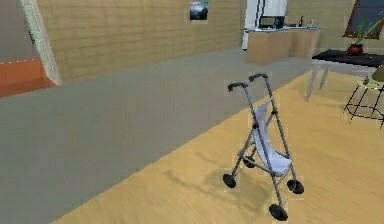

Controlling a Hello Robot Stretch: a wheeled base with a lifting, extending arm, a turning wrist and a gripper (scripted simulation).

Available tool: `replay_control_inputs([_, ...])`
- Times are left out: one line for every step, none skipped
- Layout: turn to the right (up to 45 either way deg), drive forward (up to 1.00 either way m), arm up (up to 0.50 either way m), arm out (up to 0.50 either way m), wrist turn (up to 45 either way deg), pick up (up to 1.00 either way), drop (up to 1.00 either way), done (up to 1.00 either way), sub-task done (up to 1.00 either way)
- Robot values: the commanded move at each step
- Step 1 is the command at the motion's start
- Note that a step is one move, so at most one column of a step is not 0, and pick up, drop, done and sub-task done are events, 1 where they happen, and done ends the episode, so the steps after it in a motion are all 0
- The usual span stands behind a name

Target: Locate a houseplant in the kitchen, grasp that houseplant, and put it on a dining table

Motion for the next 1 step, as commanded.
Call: replay_control_inputs([0.0, 0.55, 0.00, 0.00, 0.0, 0.00, 0.00, 0.00, 0.00])
